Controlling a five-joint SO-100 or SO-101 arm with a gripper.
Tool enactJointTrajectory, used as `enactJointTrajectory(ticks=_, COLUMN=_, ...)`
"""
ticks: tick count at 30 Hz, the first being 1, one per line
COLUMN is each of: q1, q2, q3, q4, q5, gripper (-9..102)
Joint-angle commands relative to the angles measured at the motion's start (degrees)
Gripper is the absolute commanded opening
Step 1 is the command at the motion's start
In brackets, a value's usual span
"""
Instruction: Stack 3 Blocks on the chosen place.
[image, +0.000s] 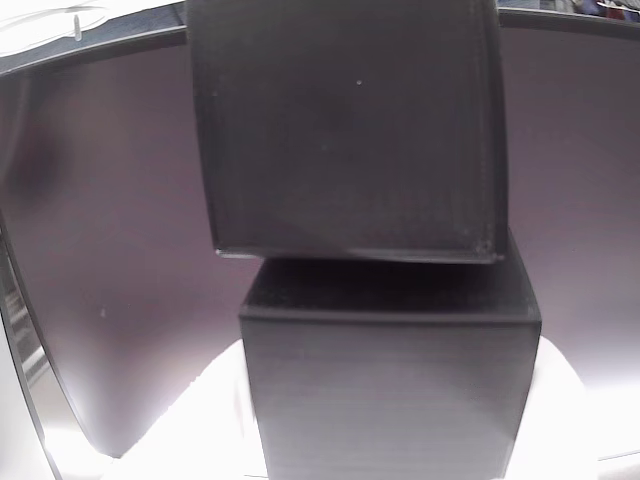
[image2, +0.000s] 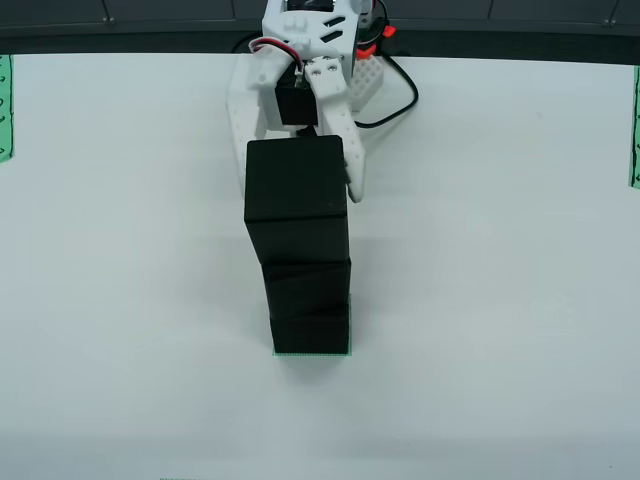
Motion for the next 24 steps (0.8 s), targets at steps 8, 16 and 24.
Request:
enactJointTrajectory(ticks=8, q1=0.79, q2=0.09, q3=2.20, q4=-4.31, q5=-1.67, gripper=27)
enactJointTrajectory(ticks=16, q1=1.93, q2=-0.18, q3=2.37, q4=-7.21, q5=-1.67, gripper=35)
enactJointTrajectory(ticks=24, q1=2.20, q2=0.79, q3=2.90, q4=-8.17, q5=-1.67, gripper=36)
